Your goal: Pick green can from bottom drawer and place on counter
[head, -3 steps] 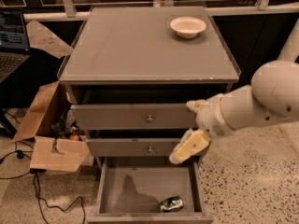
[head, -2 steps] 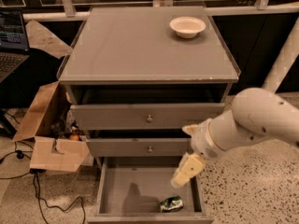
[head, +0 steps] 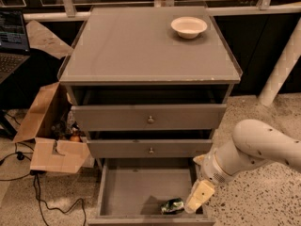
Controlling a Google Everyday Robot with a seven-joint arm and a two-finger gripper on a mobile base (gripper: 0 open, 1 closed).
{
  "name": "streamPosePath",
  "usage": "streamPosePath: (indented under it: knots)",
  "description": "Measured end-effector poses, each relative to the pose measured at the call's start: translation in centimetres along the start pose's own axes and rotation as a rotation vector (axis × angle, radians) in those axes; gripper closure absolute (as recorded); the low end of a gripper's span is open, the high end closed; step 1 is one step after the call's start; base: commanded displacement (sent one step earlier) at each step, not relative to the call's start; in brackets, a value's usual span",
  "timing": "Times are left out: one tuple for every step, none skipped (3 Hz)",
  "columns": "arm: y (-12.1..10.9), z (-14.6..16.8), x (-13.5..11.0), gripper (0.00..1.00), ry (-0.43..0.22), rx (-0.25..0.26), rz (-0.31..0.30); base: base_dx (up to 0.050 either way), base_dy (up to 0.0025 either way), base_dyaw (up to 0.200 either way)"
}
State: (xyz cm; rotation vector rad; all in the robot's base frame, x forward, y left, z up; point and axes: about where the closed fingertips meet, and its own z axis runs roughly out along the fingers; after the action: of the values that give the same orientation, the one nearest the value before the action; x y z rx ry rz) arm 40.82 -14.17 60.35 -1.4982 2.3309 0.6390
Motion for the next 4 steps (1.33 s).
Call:
streamPosePath:
  knots:
    - [0.0, 0.4, 0.4, 0.0, 0.001, -0.009, 0.01, 0.0, 0.0, 0.0]
    - [0.3, 0.8, 0.5, 0.0, -0.022, -0.023, -0.005, 0.0, 0.0, 0.0]
    - [-0.4, 2.9, 1.3, 0.0, -0.061, -0.072, -0.079, 0.0, 0.0, 0.0]
    - [-2.2, 6.5, 2.6, 0.0, -0.107, -0.14, -0.14, 0.0, 0.0, 0.0]
